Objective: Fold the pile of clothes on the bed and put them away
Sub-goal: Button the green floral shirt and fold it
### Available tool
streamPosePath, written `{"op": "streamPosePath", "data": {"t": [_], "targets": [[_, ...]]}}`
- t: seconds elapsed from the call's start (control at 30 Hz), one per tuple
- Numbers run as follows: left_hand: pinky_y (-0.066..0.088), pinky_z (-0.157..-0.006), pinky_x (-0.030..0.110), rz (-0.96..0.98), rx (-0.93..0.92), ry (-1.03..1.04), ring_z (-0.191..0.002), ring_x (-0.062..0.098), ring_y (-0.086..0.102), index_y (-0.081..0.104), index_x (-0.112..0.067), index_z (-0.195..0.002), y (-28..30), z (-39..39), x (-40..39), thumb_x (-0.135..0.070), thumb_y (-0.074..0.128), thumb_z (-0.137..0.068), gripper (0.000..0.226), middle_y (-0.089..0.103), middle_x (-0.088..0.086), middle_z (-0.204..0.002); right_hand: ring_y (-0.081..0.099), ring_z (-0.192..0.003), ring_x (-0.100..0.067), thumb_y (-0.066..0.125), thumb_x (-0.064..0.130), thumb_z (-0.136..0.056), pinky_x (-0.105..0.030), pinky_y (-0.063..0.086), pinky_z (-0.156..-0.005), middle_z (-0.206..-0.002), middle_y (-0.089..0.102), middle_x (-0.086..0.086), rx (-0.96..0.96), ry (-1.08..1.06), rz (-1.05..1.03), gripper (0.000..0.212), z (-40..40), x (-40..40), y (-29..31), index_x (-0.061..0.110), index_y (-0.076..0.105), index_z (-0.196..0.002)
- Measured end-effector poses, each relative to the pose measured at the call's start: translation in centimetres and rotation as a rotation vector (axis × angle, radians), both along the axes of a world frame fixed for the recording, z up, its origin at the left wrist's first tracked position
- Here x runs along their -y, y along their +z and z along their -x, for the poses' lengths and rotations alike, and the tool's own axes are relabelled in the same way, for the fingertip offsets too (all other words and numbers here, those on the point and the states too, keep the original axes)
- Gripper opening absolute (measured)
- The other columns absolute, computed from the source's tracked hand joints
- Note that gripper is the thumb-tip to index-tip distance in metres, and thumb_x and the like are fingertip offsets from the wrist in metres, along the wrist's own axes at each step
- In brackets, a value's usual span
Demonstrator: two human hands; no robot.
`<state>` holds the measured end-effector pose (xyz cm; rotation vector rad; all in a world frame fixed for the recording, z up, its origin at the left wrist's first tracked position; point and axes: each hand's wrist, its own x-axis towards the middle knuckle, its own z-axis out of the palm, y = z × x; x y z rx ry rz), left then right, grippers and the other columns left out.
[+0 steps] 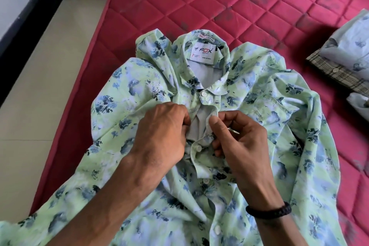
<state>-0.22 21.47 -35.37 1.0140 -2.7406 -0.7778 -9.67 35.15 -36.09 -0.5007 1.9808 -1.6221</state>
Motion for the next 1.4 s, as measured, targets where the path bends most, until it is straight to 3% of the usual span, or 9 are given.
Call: {"op": "streamPosePath", "data": {"t": [0.17, 0.3, 0.53, 0.73, 0.93, 1.07, 1.17, 1.3, 1.4], "targets": [[0.061, -0.073, 0.026, -0.006, -0.038, -0.029, -0.074, 0.001, 0.068, 0.075, -0.03, -0.097, 0.4, -0.2, 0.5, -0.023, 0.081, -0.088, 0.013, 0.073, -0.015, -0.084, 0.057, -0.053, -0.016, 0.076, 0.021, -0.094, -0.036, 0.048, -0.051, -0.067, 0.068, -0.003, -0.026, 0.002, 0.003, 0.013, 0.0, -0.1, -0.1, 0.013, 0.071, -0.085], [0.053, -0.062, 0.008, -0.299, -0.252, 0.076, -0.072, -0.006, 0.068, 0.081, -0.026, -0.093, 0.8, 0.3, 0.3, -0.022, 0.084, -0.084, 0.01, 0.073, -0.018, -0.077, 0.062, -0.051, -0.014, 0.077, 0.014, -0.089, -0.023, 0.047, -0.047, -0.067, 0.071, 0.001, -0.126, -0.024, -0.002, 0.012, -0.1, -0.1, -0.1, 0.014, 0.072, -0.079], [0.059, -0.068, 0.016, -0.585, -0.353, 0.206, -0.074, -0.001, 0.072, 0.082, -0.025, -0.09, -0.6, 1.0, -0.1, -0.019, 0.086, -0.081, 0.011, 0.077, -0.013, -0.079, 0.065, -0.05, -0.01, 0.08, 0.019, -0.089, -0.02, 0.044, -0.043, -0.067, 0.07, 0.008, -0.273, -0.05, -0.024, 0.01, -0.8, 0.4, -1.0, 0.02, 0.071, -0.085], [0.048, -0.055, 0.01, -0.733, -0.385, 0.308, -0.071, -0.001, 0.072, 0.082, -0.026, -0.09, -1.1, 0.8, 0.1, -0.014, 0.085, -0.083, 0.014, 0.079, -0.008, -0.08, 0.07, -0.059, -0.013, 0.077, 0.023, -0.093, -0.018, 0.049, -0.05, -0.076, 0.074, 0.008, -0.334, 0.016, -0.063, 0.006, -0.5, 0.7, -1.6, 0.019, 0.077, -0.097], [0.059, -0.068, 0.023, -0.668, -0.364, 0.286, -0.076, 0.003, 0.074, 0.082, -0.025, -0.088, -1.5, 0.8, 0.0, -0.017, 0.086, -0.083, 0.011, 0.078, -0.009, -0.078, 0.065, -0.051, -0.01, 0.075, 0.023, -0.096, -0.017, 0.043, -0.046, -0.066, 0.072, 0.008, -0.287, 0.051, -0.106, 0.004, -0.1, 0.7, -1.9, 0.021, 0.076, -0.092], [0.061, -0.071, 0.02, -0.567, -0.365, 0.237, -0.073, 0.0, 0.072, 0.082, -0.025, -0.089, -1.2, 0.7, -0.2, -0.018, 0.085, -0.084, 0.009, 0.077, -0.011, -0.076, 0.055, -0.047, -0.006, 0.075, 0.027, -0.096, -0.014, 0.037, -0.046, -0.064, 0.067, 0.009, -0.264, 0.048, -0.139, 0.008, 0.4, 0.5, -2.4, 0.019, 0.076, -0.097], [0.062, -0.074, 0.025, -0.591, -0.371, 0.222, -0.076, 0.002, 0.073, 0.083, -0.025, -0.089, -1.1, 0.8, -0.1, -0.018, 0.085, -0.084, 0.009, 0.078, -0.011, -0.077, 0.058, -0.051, -0.009, 0.069, 0.026, -0.099, -0.021, 0.041, -0.048, -0.069, 0.068, 0.007, -0.228, 0.079, -0.126, 0.005, 0.4, 0.5, -2.6, 0.022, 0.072, -0.097], [0.061, -0.073, 0.02, -0.574, -0.392, 0.228, -0.074, -0.001, 0.072, 0.083, -0.024, -0.09, -1.0, 0.8, -0.4, -0.02, 0.085, -0.083, 0.009, 0.077, -0.012, -0.077, 0.053, -0.05, -0.006, 0.064, 0.026, -0.102, -0.018, 0.037, -0.046, -0.068, 0.065, 0.006, -0.257, 0.087, -0.133, 0.008, 0.2, 0.5, -2.7, 0.022, 0.067, -0.097], [0.061, -0.072, 0.021, -0.537, -0.415, 0.241, -0.073, -0.001, 0.072, 0.083, -0.024, -0.09, -1.1, 0.8, -0.7, -0.02, 0.086, -0.083, 0.009, 0.077, -0.011, -0.076, 0.058, -0.052, -0.01, 0.067, 0.026, -0.1, -0.024, 0.042, -0.047, -0.07, 0.069, 0.003, -0.257, 0.076, -0.126, 0.007, 0.3, 0.5, -2.6, 0.022, 0.069, -0.095]]}}
